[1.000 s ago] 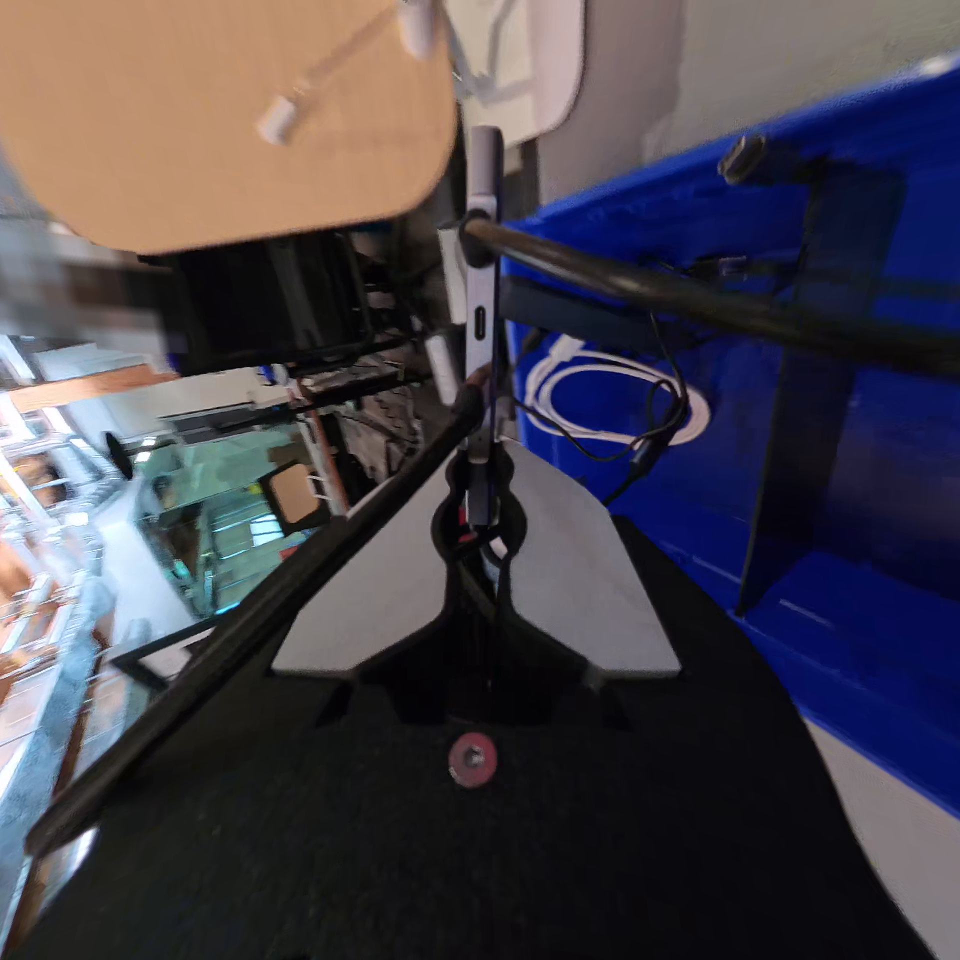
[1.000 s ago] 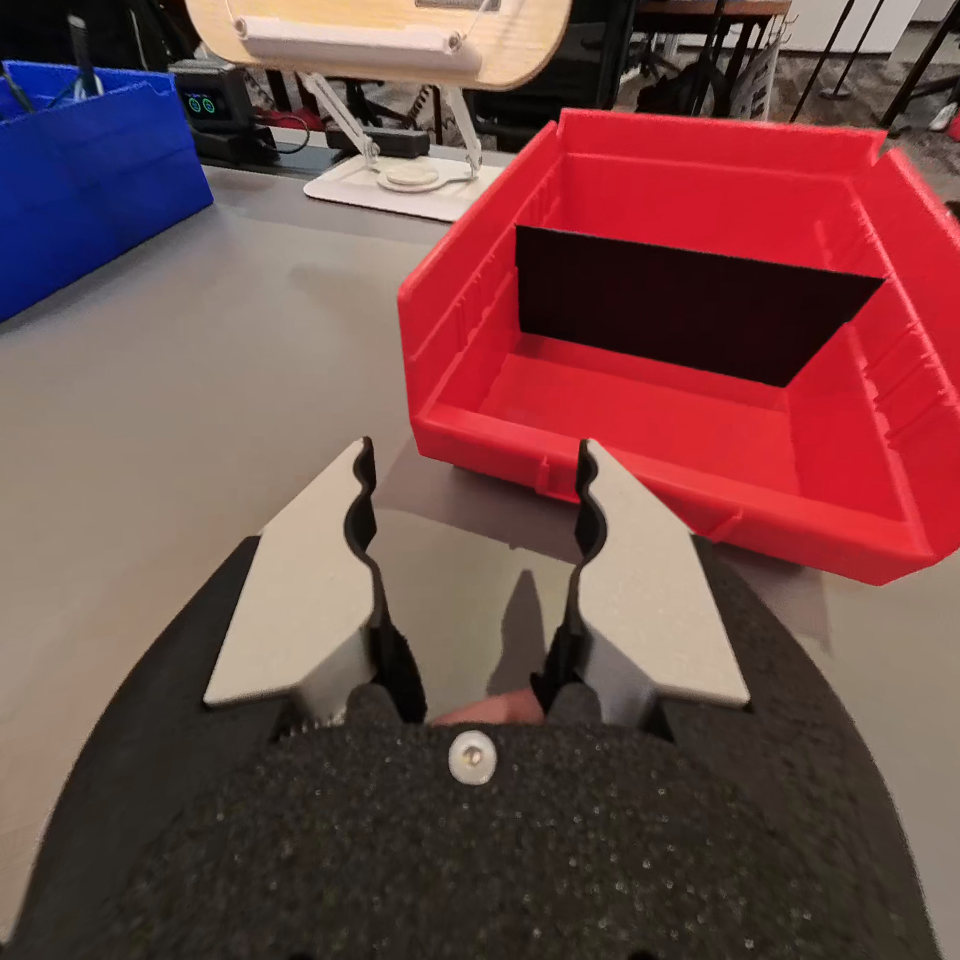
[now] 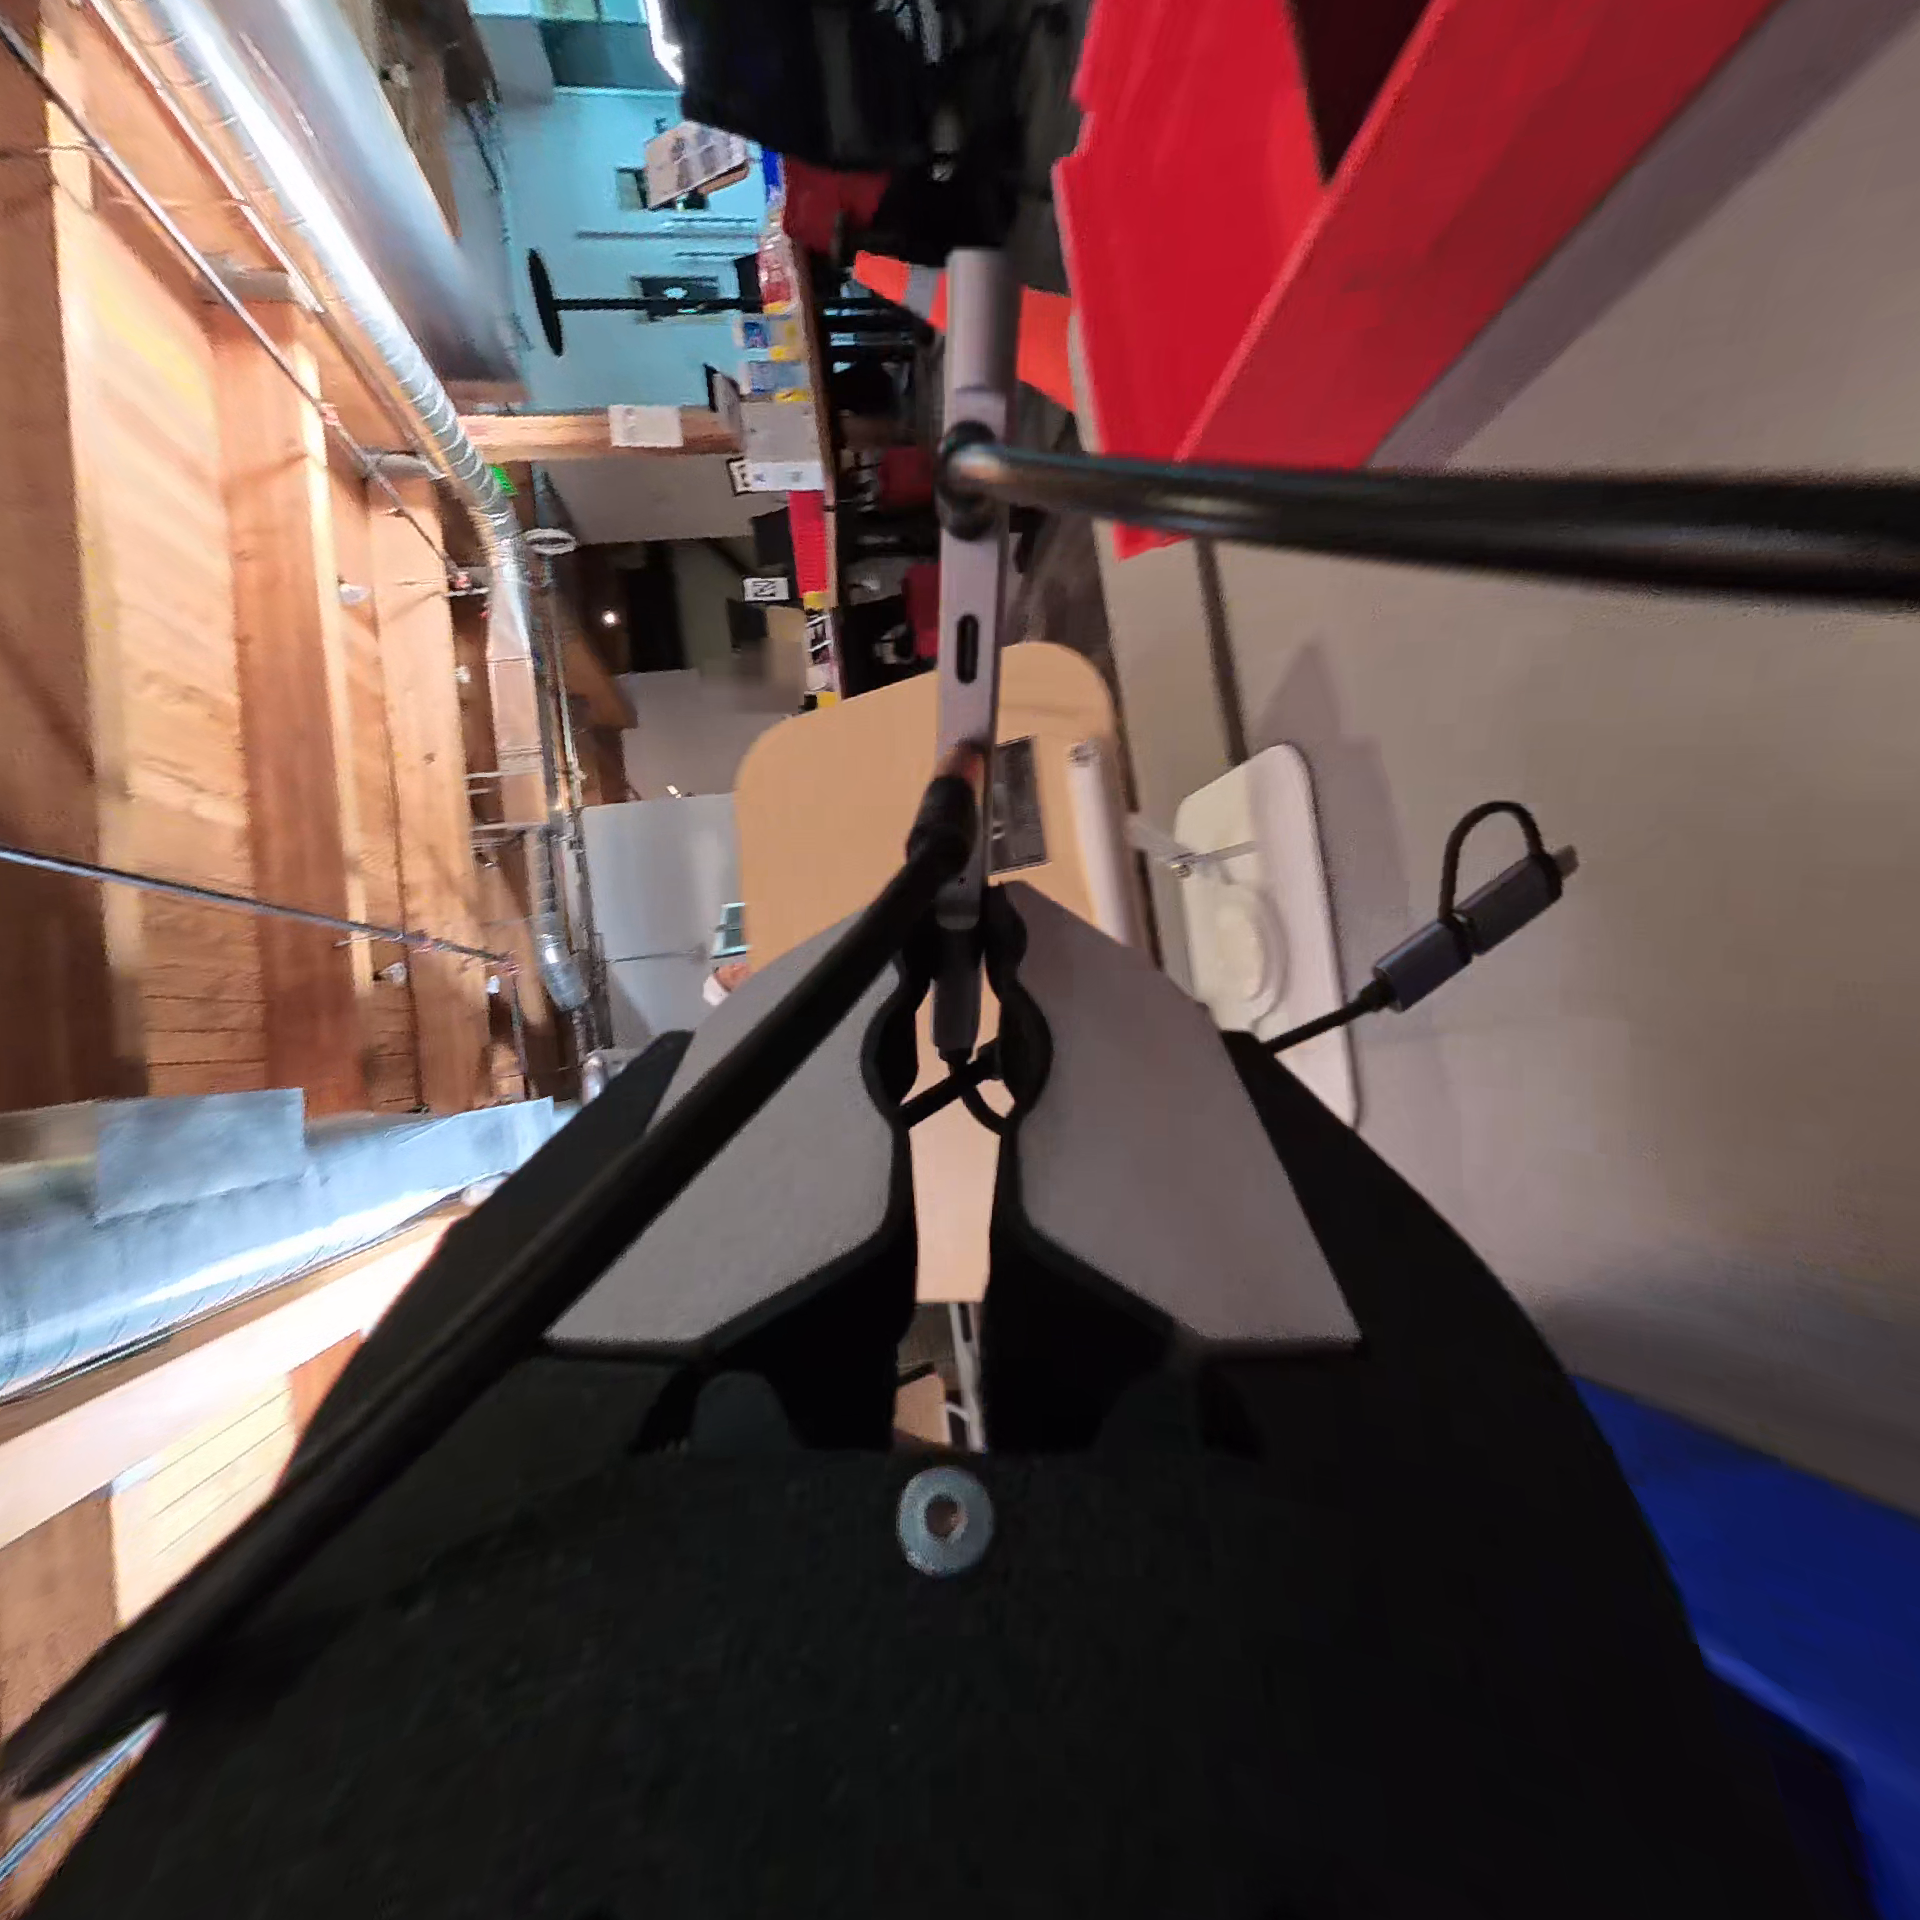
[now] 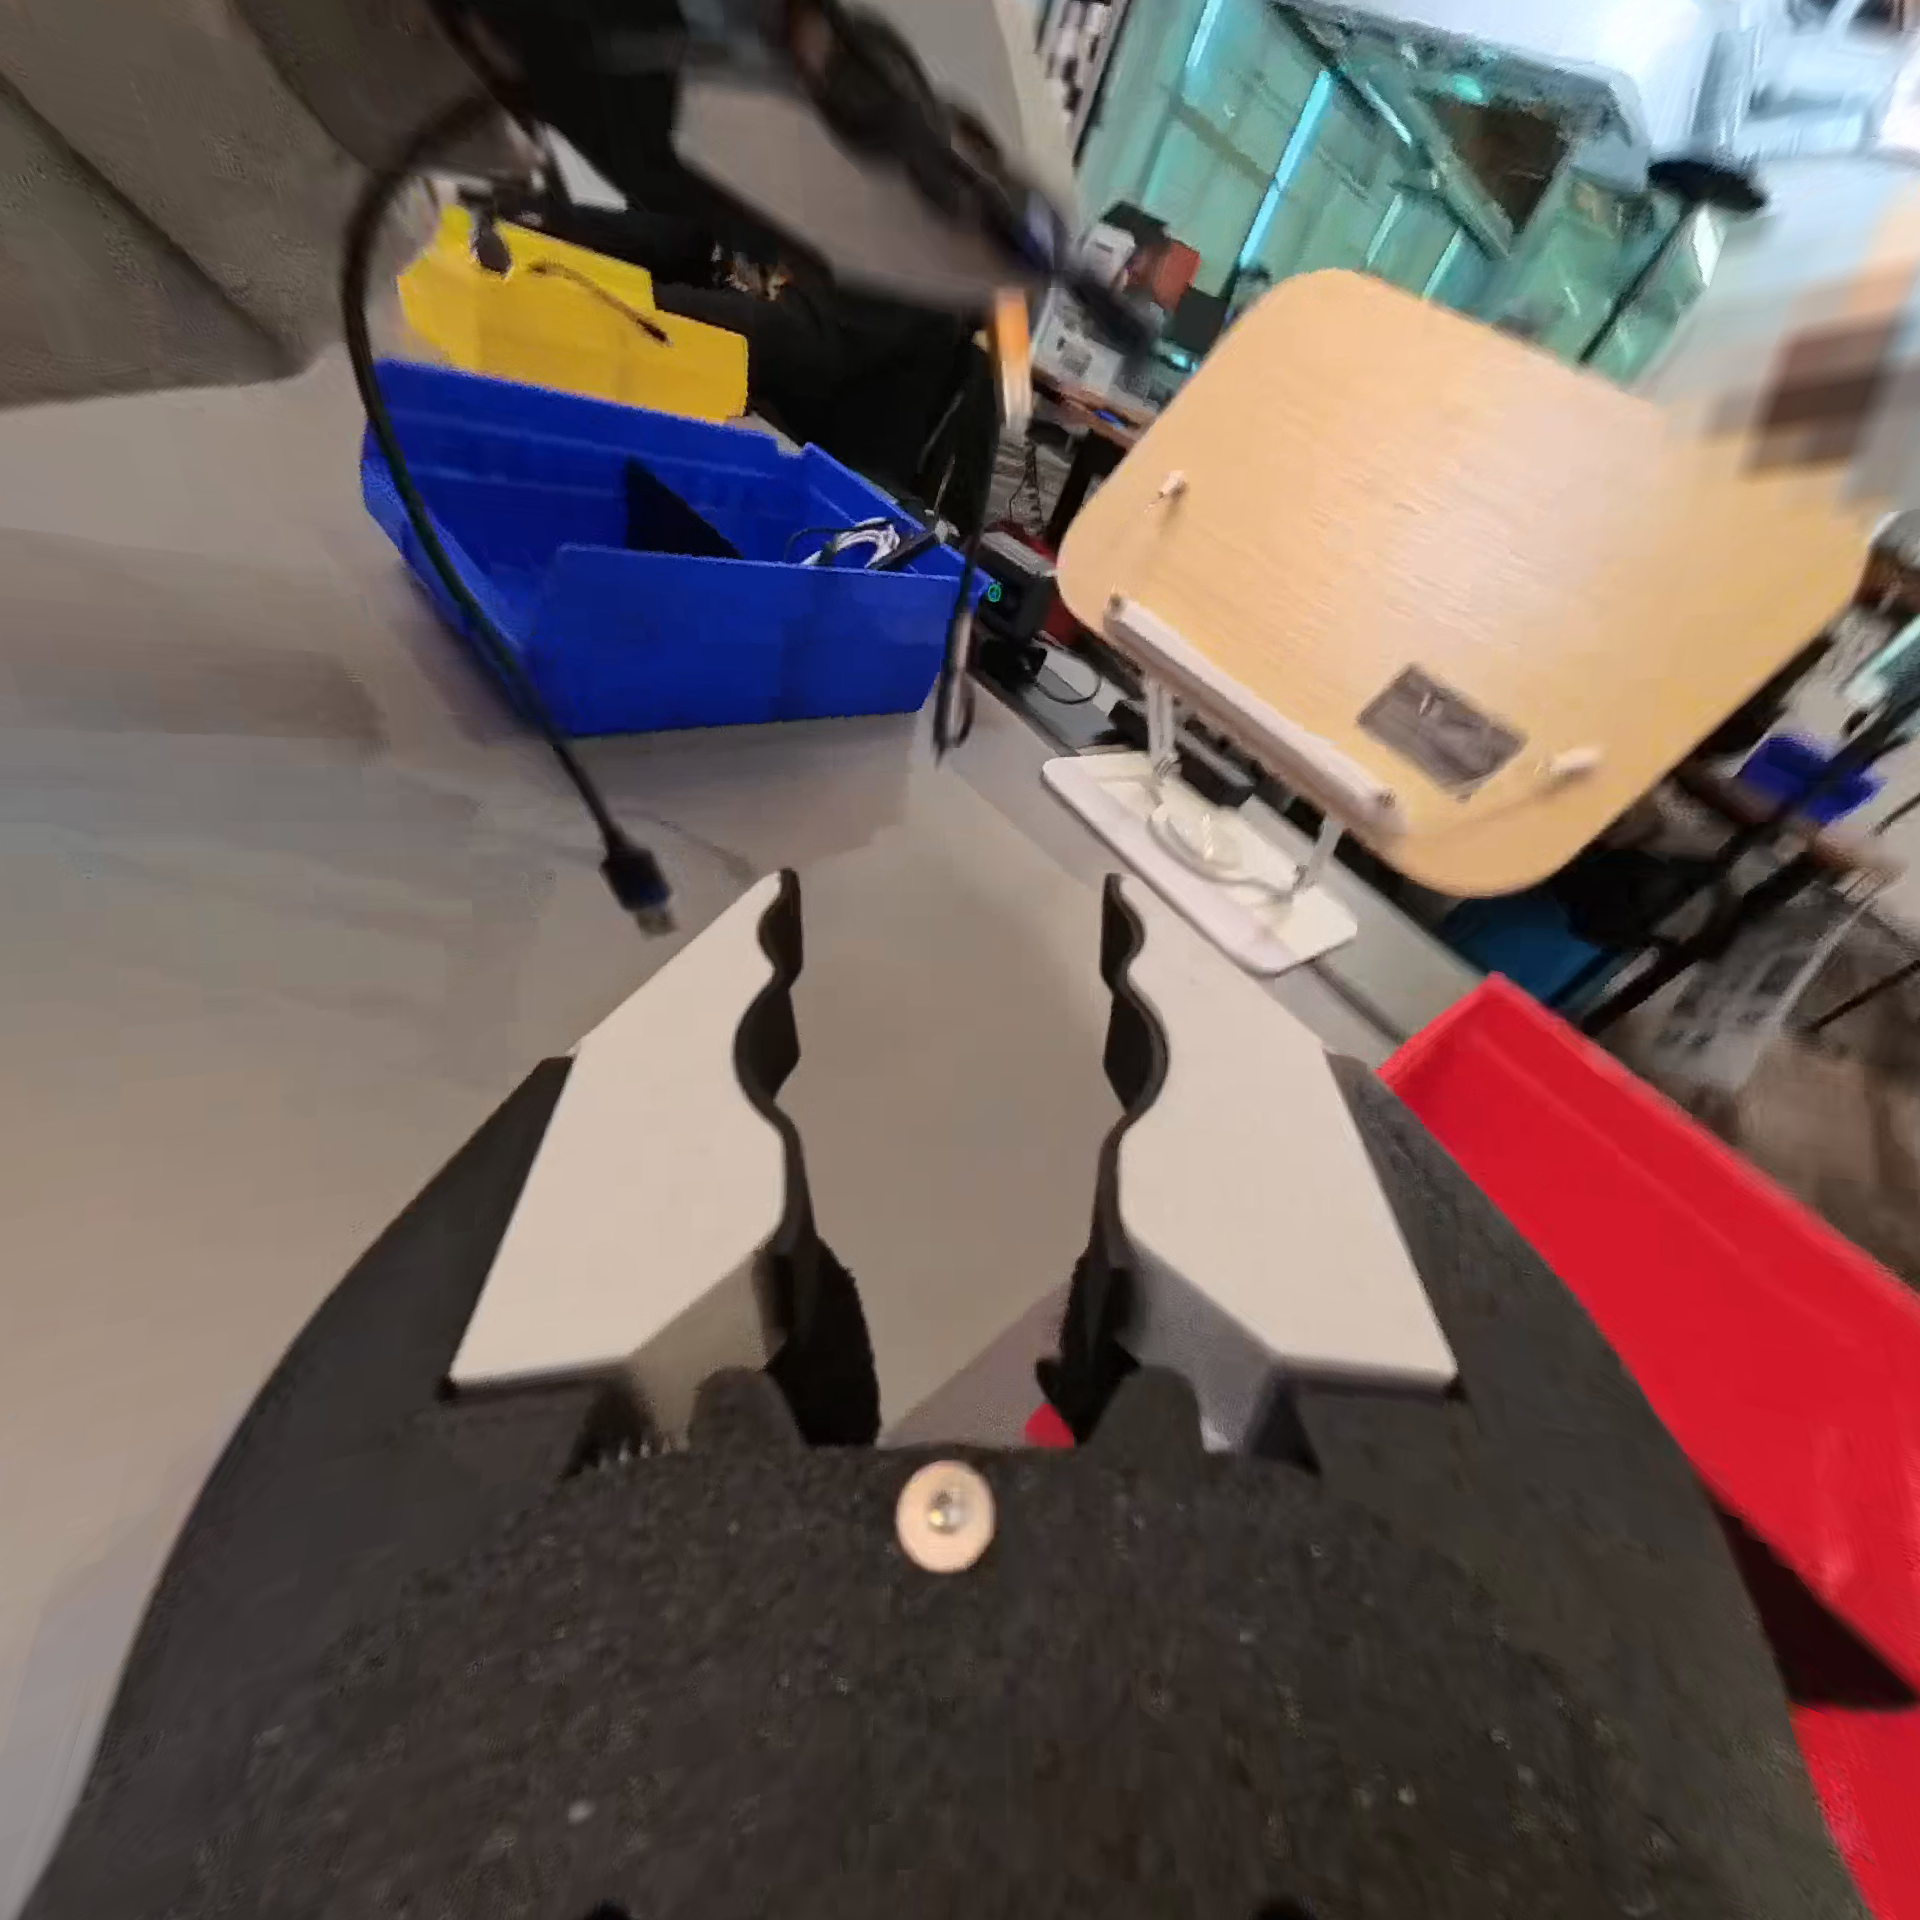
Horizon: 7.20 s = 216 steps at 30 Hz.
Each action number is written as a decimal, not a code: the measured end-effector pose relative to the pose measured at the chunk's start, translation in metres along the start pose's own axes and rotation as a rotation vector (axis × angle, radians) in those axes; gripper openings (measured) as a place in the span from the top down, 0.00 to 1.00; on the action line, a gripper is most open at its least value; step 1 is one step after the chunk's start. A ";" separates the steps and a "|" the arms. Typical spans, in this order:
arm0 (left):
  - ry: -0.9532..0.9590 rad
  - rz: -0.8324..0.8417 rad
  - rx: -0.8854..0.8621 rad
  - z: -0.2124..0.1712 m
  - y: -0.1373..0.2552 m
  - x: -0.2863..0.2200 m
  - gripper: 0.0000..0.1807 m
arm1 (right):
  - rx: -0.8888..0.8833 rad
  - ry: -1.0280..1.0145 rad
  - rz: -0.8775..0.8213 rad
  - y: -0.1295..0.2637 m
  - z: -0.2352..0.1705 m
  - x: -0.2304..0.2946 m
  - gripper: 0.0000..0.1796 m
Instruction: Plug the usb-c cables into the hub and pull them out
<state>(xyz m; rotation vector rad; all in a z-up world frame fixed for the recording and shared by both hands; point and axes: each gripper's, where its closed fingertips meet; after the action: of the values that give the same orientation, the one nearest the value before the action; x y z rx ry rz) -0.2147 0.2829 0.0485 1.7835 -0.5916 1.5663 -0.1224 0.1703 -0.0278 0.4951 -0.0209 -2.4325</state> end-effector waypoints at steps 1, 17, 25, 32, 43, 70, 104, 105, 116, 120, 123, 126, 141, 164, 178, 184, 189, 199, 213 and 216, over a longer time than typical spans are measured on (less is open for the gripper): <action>0.006 -0.018 -0.005 0.003 -0.006 -0.015 0.95 | -0.012 0.079 -0.011 -0.007 0.004 -0.003 0.68; 0.306 -0.140 -0.011 0.002 -0.020 -0.088 0.93 | -0.133 0.579 0.043 -0.105 0.017 0.007 0.95; 1.107 -0.202 0.215 -0.013 0.074 -0.131 0.93 | -0.100 0.700 -0.107 -0.124 0.006 0.007 0.95; 1.736 -0.161 0.201 0.010 0.138 -0.135 0.83 | -0.084 0.796 -0.045 -0.152 -0.010 0.050 0.95; 1.346 -0.173 0.306 0.033 0.062 -0.178 0.68 | -0.183 0.760 -0.026 -0.156 -0.040 0.059 0.95; 1.608 -0.055 0.218 0.031 0.039 -0.175 0.97 | -0.202 0.815 0.029 -0.158 -0.045 0.081 0.95; 1.613 -0.146 0.322 0.024 0.073 -0.205 0.82 | -0.140 0.705 0.017 -0.159 -0.056 0.056 0.95; 1.616 -0.126 0.311 0.023 0.073 -0.202 0.81 | -0.152 0.705 0.017 -0.158 -0.054 0.057 0.95; 1.554 0.162 0.216 0.007 0.052 -0.166 0.88 | -0.269 0.776 0.056 -0.138 -0.029 0.090 0.95; 1.551 0.179 0.150 0.010 0.055 -0.159 0.93 | -0.282 0.781 0.061 -0.136 -0.027 0.093 0.95; 1.568 0.151 0.127 0.011 0.055 -0.159 0.93 | -0.294 0.752 0.084 -0.133 -0.026 0.092 0.95; 1.603 0.136 0.139 0.009 0.055 -0.162 0.93 | -0.280 0.661 0.114 -0.136 -0.028 0.093 0.95; 1.667 0.006 0.048 0.032 0.048 -0.167 0.93 | -0.254 0.741 0.094 -0.139 -0.035 0.093 0.95; 1.591 -0.029 0.092 0.046 0.078 -0.166 0.93 | -0.106 0.595 -0.042 -0.154 -0.049 0.044 0.95; 1.535 -0.161 0.082 0.065 0.067 -0.184 0.93 | -0.125 0.069 -0.063 -0.054 0.106 -0.120 0.95; 1.591 -0.164 0.073 0.056 0.072 -0.183 0.93 | 0.026 -0.257 -0.079 -0.025 0.060 -0.239 0.95; 1.603 -0.171 0.076 0.051 0.073 -0.185 0.93 | 0.152 -0.526 -0.012 -0.021 -0.013 -0.280 0.95; 1.591 -0.210 0.084 0.053 0.071 -0.191 0.93 | 0.848 -0.625 0.125 -0.061 -0.191 -0.245 0.95; 1.579 -0.219 0.091 0.052 0.070 -0.194 0.93 | 1.106 -0.462 0.008 -0.065 -0.251 -0.253 0.88; 1.591 -0.222 0.078 0.053 0.071 -0.192 0.93 | 0.961 -0.391 -0.141 -0.064 -0.217 -0.274 0.81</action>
<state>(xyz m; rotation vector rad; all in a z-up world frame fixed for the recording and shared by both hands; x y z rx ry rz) -0.2637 0.1773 -0.1283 0.2027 0.4339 2.1912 0.1141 0.4093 -0.1436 0.4048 -1.3950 -2.4887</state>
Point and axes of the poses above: each gripper's, where its closed fingertips meet, y back along the fingers, z out of its top, x = y × z across the jaws, and after that the axes turned 1 degree about -y, right-handed
